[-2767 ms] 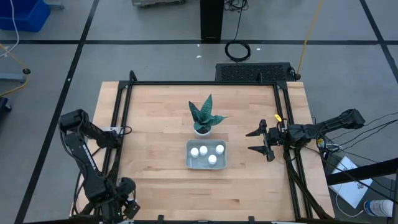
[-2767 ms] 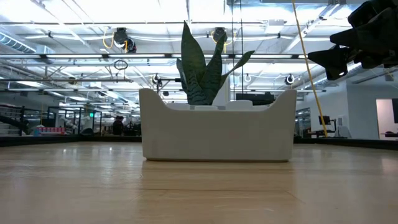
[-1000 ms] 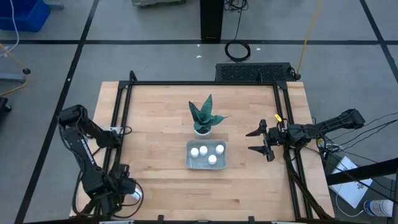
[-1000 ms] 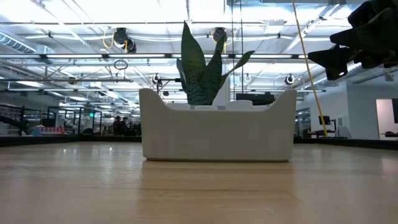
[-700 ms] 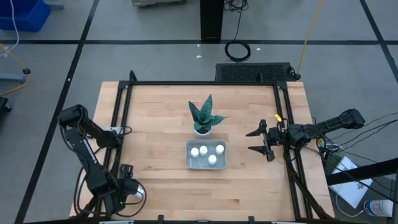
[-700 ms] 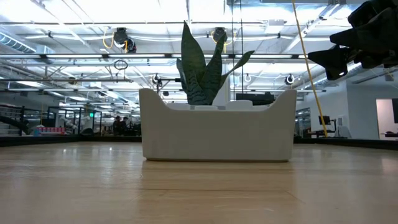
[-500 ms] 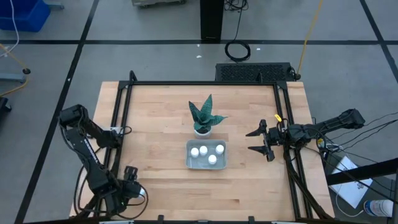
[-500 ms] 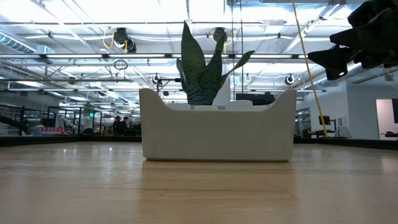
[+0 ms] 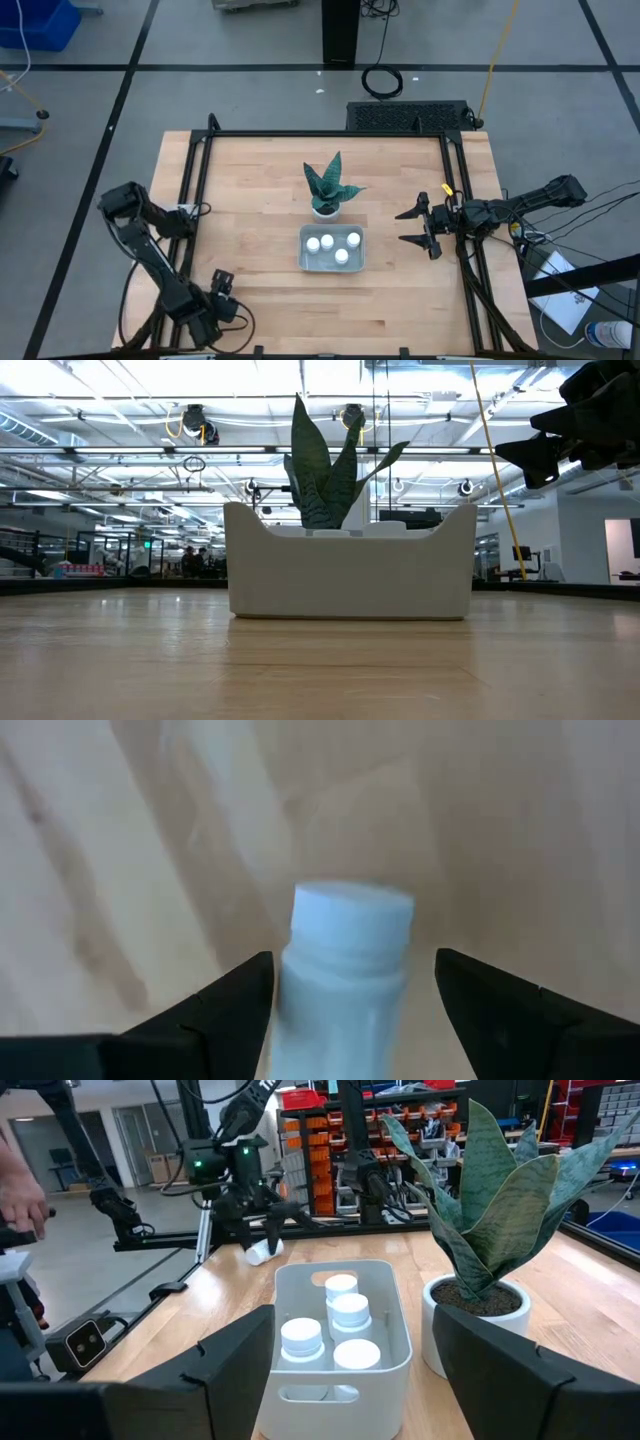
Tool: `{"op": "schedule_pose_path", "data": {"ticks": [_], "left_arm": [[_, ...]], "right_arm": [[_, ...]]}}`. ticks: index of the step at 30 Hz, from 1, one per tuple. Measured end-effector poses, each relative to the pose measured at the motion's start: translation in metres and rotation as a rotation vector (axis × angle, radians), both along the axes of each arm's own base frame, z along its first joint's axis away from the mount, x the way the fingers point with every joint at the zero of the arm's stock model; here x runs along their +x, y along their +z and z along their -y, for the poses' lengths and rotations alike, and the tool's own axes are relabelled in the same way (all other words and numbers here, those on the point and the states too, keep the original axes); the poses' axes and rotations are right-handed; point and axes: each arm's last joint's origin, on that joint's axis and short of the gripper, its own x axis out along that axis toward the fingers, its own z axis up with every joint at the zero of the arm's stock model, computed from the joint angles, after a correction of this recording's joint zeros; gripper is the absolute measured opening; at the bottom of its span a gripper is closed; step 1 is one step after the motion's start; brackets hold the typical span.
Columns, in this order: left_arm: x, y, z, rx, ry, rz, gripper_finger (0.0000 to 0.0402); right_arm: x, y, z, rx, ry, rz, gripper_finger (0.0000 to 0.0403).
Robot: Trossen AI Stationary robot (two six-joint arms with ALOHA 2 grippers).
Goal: Pick and place pill bottles into a basket
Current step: Put the white pill bottle into the gray bin
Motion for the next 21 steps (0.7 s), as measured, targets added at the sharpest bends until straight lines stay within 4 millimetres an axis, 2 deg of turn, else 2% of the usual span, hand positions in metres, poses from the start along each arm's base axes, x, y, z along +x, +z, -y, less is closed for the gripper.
{"op": "schedule_pose_path", "data": {"ticks": [8, 16, 21], "left_arm": [[0.004, -0.006, 0.004, -0.023, 0.107, 0.005, 0.0276], [0.019, -0.002, 0.0, -0.097, 0.237, 0.043, 0.0165], [0.034, -0.001, -0.004, -0.143, 0.327, 0.086, 0.0161]], "right_arm": [[0.0, 0.0, 0.0, 0.0, 0.0, 0.0, 0.0265], [0.0, 0.0, 0.0, 0.0, 0.0, 0.0, 0.0265], [0.0, 0.0, 0.0, 0.0, 0.0, 0.0, 0.0265]]}}
